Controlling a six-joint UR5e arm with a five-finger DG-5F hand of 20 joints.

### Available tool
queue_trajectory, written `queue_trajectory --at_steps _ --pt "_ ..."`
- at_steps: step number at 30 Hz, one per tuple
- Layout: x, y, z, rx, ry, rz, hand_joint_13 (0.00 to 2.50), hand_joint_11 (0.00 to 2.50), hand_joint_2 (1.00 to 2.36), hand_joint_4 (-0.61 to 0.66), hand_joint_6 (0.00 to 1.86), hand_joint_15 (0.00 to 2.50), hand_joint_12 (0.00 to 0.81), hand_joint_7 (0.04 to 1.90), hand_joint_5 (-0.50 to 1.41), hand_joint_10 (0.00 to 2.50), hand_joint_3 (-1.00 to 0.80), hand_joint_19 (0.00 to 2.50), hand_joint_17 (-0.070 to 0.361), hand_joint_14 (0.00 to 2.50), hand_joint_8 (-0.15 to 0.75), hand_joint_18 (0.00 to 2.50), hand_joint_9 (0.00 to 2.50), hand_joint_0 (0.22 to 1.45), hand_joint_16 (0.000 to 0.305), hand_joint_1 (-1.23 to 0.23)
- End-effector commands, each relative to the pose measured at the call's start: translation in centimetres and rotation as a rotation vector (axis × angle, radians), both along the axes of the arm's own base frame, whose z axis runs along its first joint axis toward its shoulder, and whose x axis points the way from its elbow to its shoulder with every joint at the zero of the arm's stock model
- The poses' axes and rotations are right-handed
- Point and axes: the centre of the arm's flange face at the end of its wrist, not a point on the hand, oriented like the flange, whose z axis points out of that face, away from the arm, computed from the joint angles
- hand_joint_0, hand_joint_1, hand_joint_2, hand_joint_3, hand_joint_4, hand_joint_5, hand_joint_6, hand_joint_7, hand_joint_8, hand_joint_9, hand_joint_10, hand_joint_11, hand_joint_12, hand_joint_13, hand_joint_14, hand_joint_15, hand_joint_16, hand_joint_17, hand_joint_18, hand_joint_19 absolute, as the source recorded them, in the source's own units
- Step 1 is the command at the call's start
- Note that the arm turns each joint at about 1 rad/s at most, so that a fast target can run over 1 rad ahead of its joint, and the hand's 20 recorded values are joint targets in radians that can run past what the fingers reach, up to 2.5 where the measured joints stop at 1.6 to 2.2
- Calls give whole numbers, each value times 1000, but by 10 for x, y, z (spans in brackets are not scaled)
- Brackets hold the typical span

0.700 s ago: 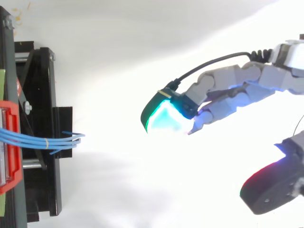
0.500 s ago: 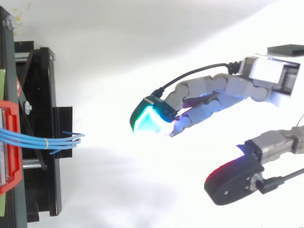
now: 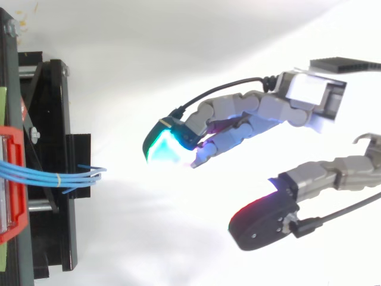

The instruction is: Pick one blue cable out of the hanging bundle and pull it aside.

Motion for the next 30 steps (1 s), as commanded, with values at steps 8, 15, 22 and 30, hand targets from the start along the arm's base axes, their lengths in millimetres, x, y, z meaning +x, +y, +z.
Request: queue_trajectory --at_steps 8,15,22,30 --pt "10 1 -8 -61 -42 -71 535 136 1003 264 502 186 352 722 -167 5 -462 336 109 7 299 376 771 550 48 -504" --pt "43 17 -79 -36 -113 -81 548 153 1002 270 502 196 351 722 -161 5 -466 335 109 7 305 381 794 551 48 -505" --pt "64 29 -134 -14 -160 -102 552 152 1002 276 502 196 355 728 -156 5 -469 346 109 9 305 383 804 551 48 -507" --pt "67 26 -137 -19 -157 -111 543 150 1001 278 502 194 355 731 -153 5 -476 335 110 7 305 373 804 547 49 -511"
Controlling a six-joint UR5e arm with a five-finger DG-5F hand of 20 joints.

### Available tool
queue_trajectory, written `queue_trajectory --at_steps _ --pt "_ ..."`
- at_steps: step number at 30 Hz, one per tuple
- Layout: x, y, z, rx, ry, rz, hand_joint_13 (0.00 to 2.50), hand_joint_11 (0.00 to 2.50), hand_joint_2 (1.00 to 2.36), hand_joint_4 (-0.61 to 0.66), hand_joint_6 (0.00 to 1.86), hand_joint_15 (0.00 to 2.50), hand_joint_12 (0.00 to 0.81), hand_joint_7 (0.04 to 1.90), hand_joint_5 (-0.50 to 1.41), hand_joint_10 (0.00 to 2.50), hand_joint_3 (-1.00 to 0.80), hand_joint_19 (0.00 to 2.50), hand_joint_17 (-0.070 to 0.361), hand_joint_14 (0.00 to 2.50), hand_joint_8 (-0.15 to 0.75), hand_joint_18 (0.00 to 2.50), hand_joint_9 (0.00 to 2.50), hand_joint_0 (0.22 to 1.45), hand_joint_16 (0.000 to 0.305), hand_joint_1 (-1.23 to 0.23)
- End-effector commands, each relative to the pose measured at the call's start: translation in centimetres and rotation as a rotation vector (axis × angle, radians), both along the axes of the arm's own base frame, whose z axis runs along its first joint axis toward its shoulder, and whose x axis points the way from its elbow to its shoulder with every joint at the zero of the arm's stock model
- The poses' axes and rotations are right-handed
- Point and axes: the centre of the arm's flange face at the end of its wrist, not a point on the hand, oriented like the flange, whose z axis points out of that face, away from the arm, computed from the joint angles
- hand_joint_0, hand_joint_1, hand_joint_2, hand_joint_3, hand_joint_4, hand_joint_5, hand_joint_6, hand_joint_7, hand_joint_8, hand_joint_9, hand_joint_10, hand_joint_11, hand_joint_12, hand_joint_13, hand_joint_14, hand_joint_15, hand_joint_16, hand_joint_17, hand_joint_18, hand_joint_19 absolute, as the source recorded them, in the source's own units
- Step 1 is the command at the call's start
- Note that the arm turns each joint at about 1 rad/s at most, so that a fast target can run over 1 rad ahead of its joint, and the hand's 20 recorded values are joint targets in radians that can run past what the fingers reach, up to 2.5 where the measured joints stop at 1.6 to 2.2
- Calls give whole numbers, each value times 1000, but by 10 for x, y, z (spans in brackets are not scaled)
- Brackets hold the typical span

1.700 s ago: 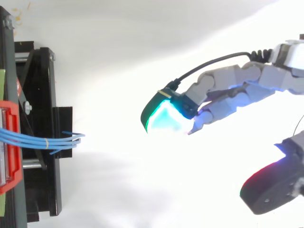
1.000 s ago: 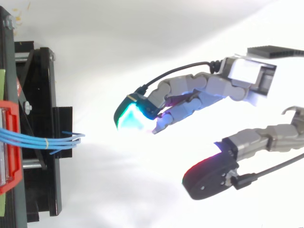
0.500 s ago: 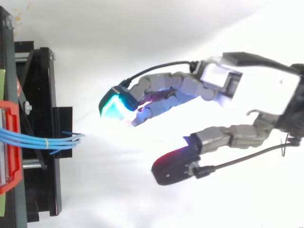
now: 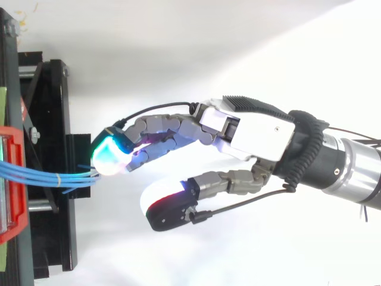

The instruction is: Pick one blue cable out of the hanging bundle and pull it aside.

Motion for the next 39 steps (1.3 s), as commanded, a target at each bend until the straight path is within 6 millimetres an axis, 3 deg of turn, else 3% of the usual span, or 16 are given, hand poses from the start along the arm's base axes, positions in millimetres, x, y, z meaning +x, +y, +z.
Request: queue_trajectory --at_steps 1,9,14,16,24,27,28,29,39 --pt "0 -5 -1 0 -1 -15 543 156 1002 280 502 194 355 733 -153 6 -476 335 110 7 305 374 803 547 49 -511" --pt "1 -16 -4 -13 -2 -45 536 156 1001 281 502 192 356 737 -152 6 -478 346 110 7 306 372 803 546 49 -513" --pt "17 -21 -37 -17 -25 -45 540 150 1002 279 502 190 357 737 -151 5 -476 345 110 7 305 372 805 546 49 -513" --pt "29 -20 -41 7 -71 -13 540 157 1001 284 502 190 356 740 -151 5 -477 341 110 7 304 373 804 546 49 -513" --pt "46 0 -21 -2 -133 59 533 163 1001 308 502 193 355 780 -134 6 -481 352 111 8 306 370 798 546 49 -512" --pt "54 7 -22 -5 -150 117 531 154 1001 325 503 194 356 803 -125 5 -480 352 111 7 307 373 806 546 49 -513" --pt "59 11 -34 17 -155 155 530 160 1001 326 503 194 356 810 -121 6 -481 352 111 7 309 372 805 546 49 -513" --pt "59 11 -33 27 -159 161 530 160 1002 324 503 197 357 815 -120 5 -481 355 111 8 306 372 808 545 49 -513" --pt "57 4 -39 108 -142 175 540 164 1001 361 503 195 350 936 -77 5 -484 368 111 8 313 400 839 557 49 -535"
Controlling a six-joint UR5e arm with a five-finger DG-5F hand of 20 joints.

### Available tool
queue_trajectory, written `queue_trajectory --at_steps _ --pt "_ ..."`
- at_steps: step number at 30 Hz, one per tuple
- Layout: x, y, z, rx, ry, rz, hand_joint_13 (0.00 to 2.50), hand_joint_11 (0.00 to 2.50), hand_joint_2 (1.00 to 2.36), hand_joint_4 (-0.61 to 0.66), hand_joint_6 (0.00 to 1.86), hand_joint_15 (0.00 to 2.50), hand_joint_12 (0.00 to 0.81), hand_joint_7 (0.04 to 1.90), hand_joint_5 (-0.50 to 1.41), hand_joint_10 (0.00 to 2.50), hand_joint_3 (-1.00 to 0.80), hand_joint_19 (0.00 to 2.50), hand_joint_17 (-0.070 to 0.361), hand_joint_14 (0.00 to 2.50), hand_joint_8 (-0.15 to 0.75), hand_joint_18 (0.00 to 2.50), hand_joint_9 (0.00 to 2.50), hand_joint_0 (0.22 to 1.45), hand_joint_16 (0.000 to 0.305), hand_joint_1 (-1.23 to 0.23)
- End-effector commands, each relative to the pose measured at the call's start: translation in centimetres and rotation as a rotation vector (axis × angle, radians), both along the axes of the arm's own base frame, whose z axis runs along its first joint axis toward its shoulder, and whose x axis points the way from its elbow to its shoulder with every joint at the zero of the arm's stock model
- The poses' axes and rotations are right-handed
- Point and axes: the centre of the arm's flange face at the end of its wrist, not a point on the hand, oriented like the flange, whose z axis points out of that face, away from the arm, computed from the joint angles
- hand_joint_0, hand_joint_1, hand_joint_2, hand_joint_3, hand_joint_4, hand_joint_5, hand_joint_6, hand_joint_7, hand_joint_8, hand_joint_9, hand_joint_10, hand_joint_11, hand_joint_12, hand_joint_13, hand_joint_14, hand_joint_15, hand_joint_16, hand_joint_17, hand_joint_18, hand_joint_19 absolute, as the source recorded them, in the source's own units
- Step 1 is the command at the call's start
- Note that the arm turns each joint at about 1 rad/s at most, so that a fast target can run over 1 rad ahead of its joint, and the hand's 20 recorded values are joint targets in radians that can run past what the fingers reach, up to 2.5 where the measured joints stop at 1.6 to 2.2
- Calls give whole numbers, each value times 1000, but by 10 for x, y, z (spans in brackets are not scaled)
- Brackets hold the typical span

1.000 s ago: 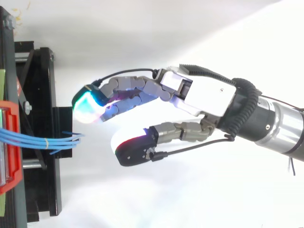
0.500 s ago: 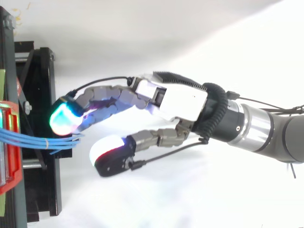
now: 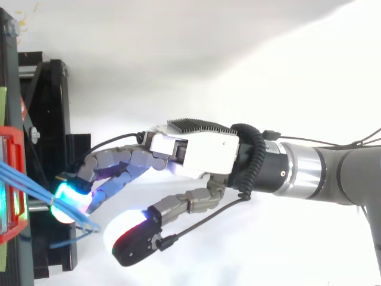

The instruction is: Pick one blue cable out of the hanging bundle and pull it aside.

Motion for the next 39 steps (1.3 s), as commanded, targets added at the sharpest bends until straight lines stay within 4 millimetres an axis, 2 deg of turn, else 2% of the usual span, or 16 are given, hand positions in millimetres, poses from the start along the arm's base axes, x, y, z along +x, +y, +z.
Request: queue_trajectory --at_steps 1,12,15,20,26,27,29,30,39 --pt "0 -2 0 24 4 8 543 179 1001 352 503 196 349 952 -74 6 -490 371 111 7 313 406 851 561 49 -548" --pt "2 -15 3 97 -18 24 574 190 1000 302 503 206 340 1083 -57 7 -500 392 109 9 314 458 885 578 48 -635" --pt "12 -18 20 122 -56 38 583 193 1000 267 503 212 342 1160 -53 7 -495 401 107 8 313 464 890 586 48 -661" --pt "18 -17 29 119 -70 60 587 203 1005 206 500 219 341 1337 -50 8 -439 403 106 9 315 472 889 596 47 -697" --pt "19 -17 34 119 -70 63 587 243 1011 152 593 226 343 1247 -72 9 -362 416 106 9 314 479 894 595 47 -719" --pt "18 -18 34 120 -67 62 581 257 1012 160 644 226 345 1165 -85 9 -332 422 107 9 318 480 892 589 47 -724" --pt "18 -20 35 121 -63 60 580 264 1013 156 668 235 346 1159 -93 9 -309 420 107 9 318 482 888 586 48 -738" --pt "17 -20 34 120 -57 60 578 274 1014 149 705 231 346 1091 -103 10 -297 423 107 9 318 484 887 585 48 -752" --pt "12 -26 47 110 -9 70 564 336 1018 81 847 237 351 968 -155 11 -210 420 108 10 325 494 866 604 48 -839"
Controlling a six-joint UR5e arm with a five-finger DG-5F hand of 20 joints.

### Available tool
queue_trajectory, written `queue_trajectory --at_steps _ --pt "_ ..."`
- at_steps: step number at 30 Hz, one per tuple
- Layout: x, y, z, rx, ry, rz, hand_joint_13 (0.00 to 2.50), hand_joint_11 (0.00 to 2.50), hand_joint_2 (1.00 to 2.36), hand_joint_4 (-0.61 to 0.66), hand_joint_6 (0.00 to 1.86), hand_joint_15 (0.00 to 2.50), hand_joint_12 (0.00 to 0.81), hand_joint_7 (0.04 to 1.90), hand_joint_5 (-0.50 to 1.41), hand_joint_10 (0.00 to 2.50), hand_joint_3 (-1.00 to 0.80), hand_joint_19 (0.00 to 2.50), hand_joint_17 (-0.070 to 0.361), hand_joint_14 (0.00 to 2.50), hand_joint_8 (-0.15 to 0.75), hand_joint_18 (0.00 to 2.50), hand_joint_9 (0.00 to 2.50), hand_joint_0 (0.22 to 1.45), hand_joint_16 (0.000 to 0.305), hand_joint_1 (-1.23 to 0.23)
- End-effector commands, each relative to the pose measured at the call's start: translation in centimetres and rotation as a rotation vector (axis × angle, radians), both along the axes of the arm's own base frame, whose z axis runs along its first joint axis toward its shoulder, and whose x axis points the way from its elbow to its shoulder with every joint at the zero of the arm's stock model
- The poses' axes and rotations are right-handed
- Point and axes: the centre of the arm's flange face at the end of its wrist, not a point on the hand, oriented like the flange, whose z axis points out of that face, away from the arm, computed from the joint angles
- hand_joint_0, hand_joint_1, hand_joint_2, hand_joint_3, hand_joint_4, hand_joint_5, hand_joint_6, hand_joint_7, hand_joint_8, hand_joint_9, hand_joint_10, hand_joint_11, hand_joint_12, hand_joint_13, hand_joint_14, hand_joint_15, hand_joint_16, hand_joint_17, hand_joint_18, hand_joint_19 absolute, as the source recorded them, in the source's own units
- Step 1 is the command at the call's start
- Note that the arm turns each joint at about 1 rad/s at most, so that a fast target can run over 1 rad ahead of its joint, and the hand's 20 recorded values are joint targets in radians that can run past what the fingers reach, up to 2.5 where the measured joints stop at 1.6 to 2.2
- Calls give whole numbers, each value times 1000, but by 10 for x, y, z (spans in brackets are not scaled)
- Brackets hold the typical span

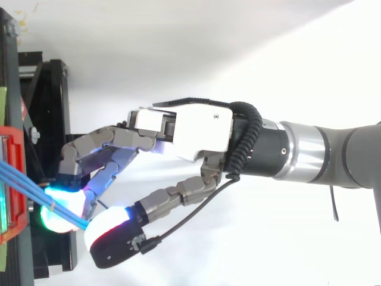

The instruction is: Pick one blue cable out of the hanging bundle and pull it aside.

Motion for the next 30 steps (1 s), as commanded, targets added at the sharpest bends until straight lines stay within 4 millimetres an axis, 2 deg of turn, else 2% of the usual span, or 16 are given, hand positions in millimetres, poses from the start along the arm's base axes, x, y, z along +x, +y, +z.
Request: queue_trajectory --at_steps 1,3,6,9,10,13,14,15,17,18,22,25,28,30 --pt "-3 -2 3 -7 31 5 563 351 1020 53 858 233 350 988 -161 12 -210 410 109 9 321 510 862 625 48 -869" --pt "-4 -2 4 -11 46 9 564 356 1020 15 869 226 349 1007 -166 12 -226 412 108 9 318 519 855 650 48 -901" --pt "-6 -2 1 -20 71 26 576 364 1017 21 892 224 348 951 -175 14 -290 403 108 9 314 536 859 682 48 -921" --pt "-6 -2 1 -19 71 28 598 386 1001 78 890 240 348 893 -176 12 -497 412 105 10 314 566 882 688 47 -922" --pt "-6 -2 1 -19 71 28 609 387 1000 105 885 243 347 890 -172 13 -500 430 105 9 318 565 905 664 47 -907" --pt "-7 -4 10 -15 58 23 641 397 1000 118 871 268 358 909 -160 13 -500 462 109 10 342 596 964 552 48 -848" --pt "-7 -4 14 -15 54 25 641 397 1000 118 871 268 358 909 -160 13 -500 462 109 10 342 596 964 552 48 -848" --pt "-7 -4 18 -13 49 23 668 390 1000 127 862 283 378 927 -150 12 -500 473 116 10 359 628 989 498 52 -778" --pt "-7 -6 20 -13 49 22 677 390 1000 127 849 284 383 968 -138 12 -500 478 119 10 369 638 1003 488 53 -758" --pt "-8 -7 25 -14 49 22 696 387 1000 125 845 281 392 971 -131 12 -500 488 122 10 379 663 1034 474 54 -693" --pt "-10 -9 28 -16 66 20 708 382 1000 122 837 285 384 1021 -117 12 -500 504 118 11 372 672 1061 503 53 -622" --pt "-11 -12 29 -16 65 17 709 394 1000 120 844 295 370 1067 -113 13 -491 520 111 11 369 658 1078 559 49 -630" --pt "-11 -13 29 -16 65 16 722 431 1014 116 860 301 362 1124 -111 14 -336 515 106 12 362 675 1089 603 47 -709" --pt "-11 -16 29 -16 65 11 725 459 1017 123 866 311 362 1130 -114 18 -294 506 104 12 357 682 1081 617 46 -772"
